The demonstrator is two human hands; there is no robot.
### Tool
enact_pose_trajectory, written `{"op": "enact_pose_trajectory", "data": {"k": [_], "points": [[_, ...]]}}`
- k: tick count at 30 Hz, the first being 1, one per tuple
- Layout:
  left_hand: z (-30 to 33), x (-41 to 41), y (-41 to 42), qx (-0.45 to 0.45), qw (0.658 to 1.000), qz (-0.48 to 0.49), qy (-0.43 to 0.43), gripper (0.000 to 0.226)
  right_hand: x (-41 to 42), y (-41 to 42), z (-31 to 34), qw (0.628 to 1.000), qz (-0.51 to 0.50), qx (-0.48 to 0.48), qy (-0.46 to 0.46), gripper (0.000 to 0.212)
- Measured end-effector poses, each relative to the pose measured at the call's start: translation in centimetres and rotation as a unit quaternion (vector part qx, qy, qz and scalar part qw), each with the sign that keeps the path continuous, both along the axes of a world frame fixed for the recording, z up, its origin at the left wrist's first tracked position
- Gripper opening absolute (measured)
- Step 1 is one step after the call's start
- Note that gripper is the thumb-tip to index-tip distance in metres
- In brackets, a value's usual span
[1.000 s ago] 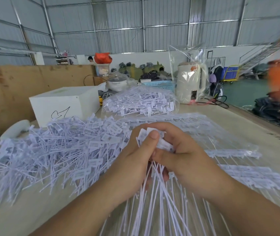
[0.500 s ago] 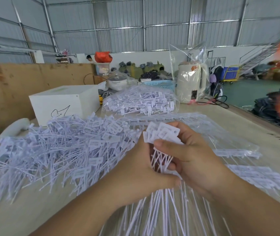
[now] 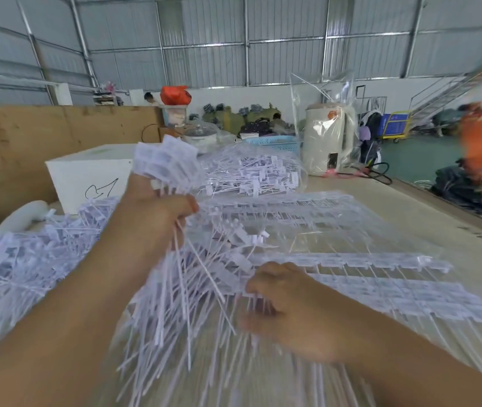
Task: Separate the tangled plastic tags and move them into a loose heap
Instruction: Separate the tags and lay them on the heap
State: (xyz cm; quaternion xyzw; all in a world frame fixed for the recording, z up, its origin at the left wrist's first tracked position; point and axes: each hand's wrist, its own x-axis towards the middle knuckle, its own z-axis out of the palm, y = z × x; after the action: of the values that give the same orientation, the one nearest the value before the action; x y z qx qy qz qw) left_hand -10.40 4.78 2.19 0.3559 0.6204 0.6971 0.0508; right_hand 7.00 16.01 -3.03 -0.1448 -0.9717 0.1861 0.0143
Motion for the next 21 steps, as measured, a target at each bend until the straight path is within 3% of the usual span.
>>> {"op": "enact_pose_trajectory", "data": {"k": [2,4,8,10,15,18,21], "points": [[-0.2,-0.6,-0.1,-0.042,0.998,0.031,0.033,0.058,-0.2,-0.1,0.0,0.999,0.008,0.044,-0.020,0.051],[-1.6,-0.2,0.0,-0.171,0.976,0.045,0.131,0.061,-0.2,0.0,0.1,0.999,0.007,0.052,-0.010,0.048],[-5.1,0.2,1.6,-0.377,0.857,0.093,0.337,0.101,0.2,0.7,0.3,0.999,0.000,0.050,-0.006,0.031],[-5.8,-0.2,2.2,-0.396,0.811,0.145,0.404,0.104,0.6,1.3,0.6,0.998,-0.014,0.050,-0.020,0.024],[-6.0,-1.1,2.2,-0.391,0.762,0.208,0.473,0.087,1.0,2.1,1.3,0.998,-0.053,0.033,-0.033,0.015],[-6.5,0.2,2.5,-0.370,0.742,0.210,0.518,0.085,0.3,1.5,0.9,0.997,-0.070,0.027,0.010,0.031],[-7.2,0.4,3.4,-0.428,0.736,0.132,0.508,0.088,0.0,1.1,-0.1,0.996,-0.045,0.070,-0.034,0.060]]}}
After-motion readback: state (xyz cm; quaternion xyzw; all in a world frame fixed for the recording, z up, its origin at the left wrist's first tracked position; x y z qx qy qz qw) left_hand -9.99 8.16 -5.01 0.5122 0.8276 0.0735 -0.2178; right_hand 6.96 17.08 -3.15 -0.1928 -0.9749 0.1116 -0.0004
